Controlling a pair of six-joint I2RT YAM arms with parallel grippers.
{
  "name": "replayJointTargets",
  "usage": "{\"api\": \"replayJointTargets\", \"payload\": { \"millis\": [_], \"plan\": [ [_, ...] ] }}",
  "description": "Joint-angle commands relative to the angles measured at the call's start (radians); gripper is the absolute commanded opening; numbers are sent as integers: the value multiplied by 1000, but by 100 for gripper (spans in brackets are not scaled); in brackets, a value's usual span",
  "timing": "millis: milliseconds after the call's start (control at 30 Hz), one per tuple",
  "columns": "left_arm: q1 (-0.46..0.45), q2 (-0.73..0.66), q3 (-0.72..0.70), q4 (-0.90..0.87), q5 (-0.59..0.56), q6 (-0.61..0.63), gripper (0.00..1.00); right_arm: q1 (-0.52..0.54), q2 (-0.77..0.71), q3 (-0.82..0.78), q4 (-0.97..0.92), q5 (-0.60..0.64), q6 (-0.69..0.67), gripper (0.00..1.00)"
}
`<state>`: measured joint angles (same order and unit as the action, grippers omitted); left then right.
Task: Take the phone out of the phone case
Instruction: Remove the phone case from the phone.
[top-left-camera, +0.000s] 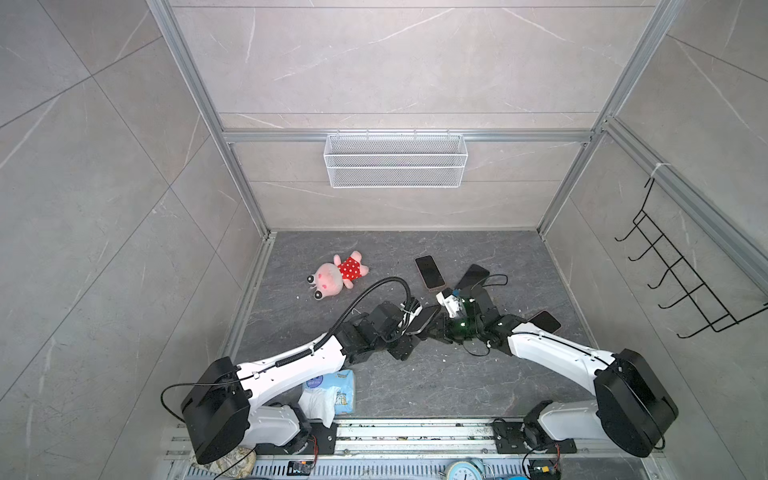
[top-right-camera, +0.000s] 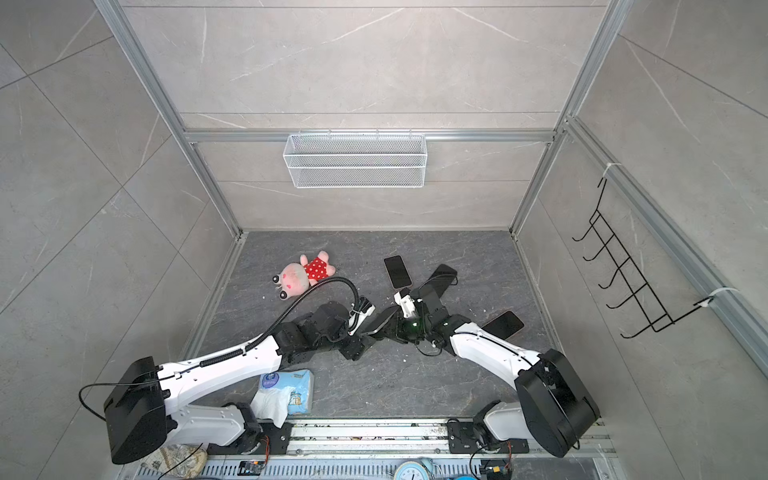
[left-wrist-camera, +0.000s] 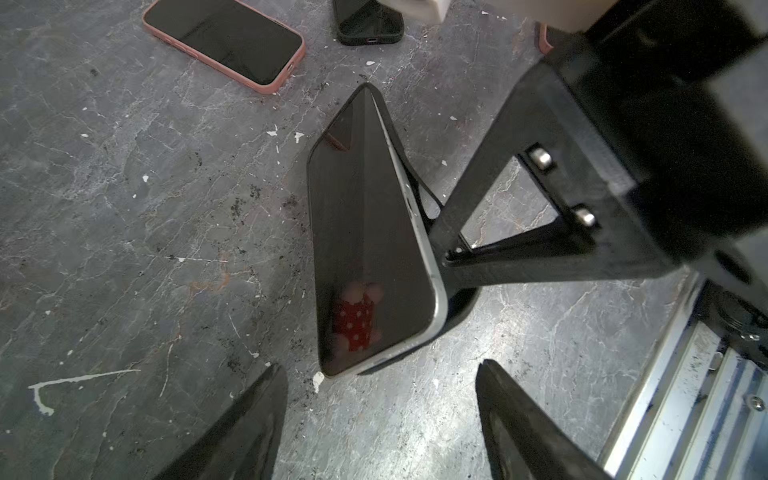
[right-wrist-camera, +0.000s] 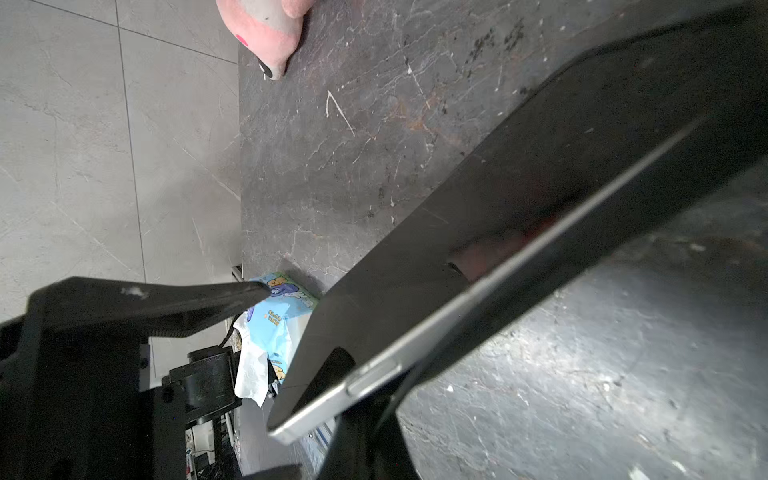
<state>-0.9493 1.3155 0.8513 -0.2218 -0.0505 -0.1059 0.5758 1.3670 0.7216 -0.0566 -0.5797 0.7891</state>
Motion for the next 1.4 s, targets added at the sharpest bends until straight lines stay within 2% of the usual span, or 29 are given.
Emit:
{"api": "replayJointTargets", "payload": {
  "millis": [0, 333, 400, 500, 567, 733, 867, 1000, 1200, 1367],
  "plan": [
    [-5, 10, 39, 6, -40, 51, 72, 9, -13, -14, 45, -36, -19, 0],
    [-7, 69, 52, 54, -28, 68, 65, 30, -1, -37, 106, -65, 8, 0],
    [-11, 84, 52, 63, -28, 69, 60, 32, 3, -41, 121, -72, 16, 0],
    [-16, 96, 39, 89, -12, 71, 45, 35, 1, -47, 126, -72, 19, 0],
    [-19, 99, 31, 99, 3, 72, 31, 35, -1, -51, 125, -71, 20, 0],
    [-19, 66, -4, 137, 11, 65, 12, 35, -3, -56, 124, -73, 22, 0],
    [-20, 28, -37, 168, 7, 51, 5, 35, -5, -60, 123, -75, 21, 0],
    [-22, -7, -54, 182, -9, 42, 2, 34, -4, -69, 126, -73, 26, 0],
    [-43, -86, -47, 126, -177, 62, 0, 35, -1, -88, 78, -34, 19, 0],
    [-69, -143, -16, -6, -364, 89, 0, 35, 8, -101, 24, 23, 12, 0]
  ]
}}
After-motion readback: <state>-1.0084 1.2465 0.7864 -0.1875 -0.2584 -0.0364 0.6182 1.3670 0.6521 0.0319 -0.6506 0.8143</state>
